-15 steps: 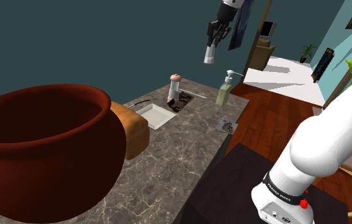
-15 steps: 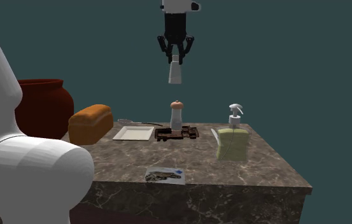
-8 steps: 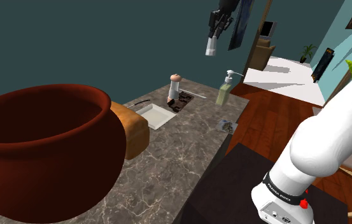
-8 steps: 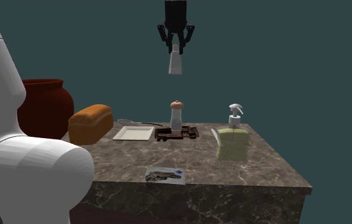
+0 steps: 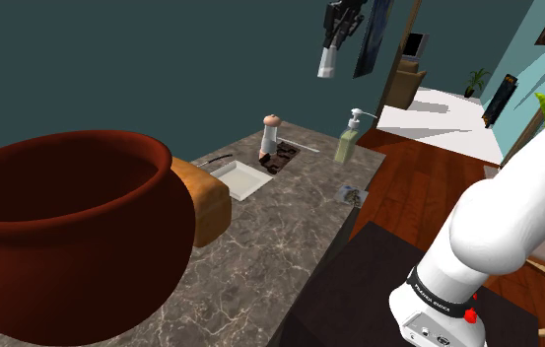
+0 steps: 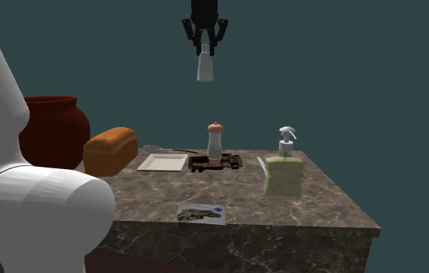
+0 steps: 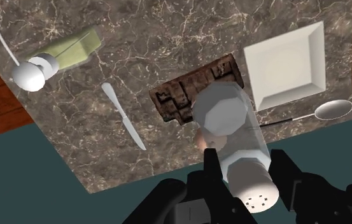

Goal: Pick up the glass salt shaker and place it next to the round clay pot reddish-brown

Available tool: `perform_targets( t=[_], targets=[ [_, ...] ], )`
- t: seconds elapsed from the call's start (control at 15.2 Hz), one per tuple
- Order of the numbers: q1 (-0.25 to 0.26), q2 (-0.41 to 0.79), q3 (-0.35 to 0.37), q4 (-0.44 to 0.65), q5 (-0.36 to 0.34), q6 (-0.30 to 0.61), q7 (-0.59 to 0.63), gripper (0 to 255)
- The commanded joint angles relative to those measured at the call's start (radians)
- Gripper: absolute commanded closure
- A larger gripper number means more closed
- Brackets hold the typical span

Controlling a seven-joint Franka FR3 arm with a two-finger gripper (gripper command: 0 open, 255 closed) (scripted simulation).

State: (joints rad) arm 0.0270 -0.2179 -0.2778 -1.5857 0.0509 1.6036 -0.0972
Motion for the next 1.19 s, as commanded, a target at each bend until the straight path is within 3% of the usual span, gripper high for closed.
perform_targets(
  t=[0.0, 0.53, 1.12],
  targets=[
    [0.014, -0.045, 0.035, -0.049, -0.015, 0.009, 0.050, 255],
    [0.061, -0.194, 0.184, -0.198, -0.038, 0.018, 0.246, 255],
    [0.113, -0.281, 0.355, -0.271, -0.017, 0.008, 0.463, 255]
  ],
)
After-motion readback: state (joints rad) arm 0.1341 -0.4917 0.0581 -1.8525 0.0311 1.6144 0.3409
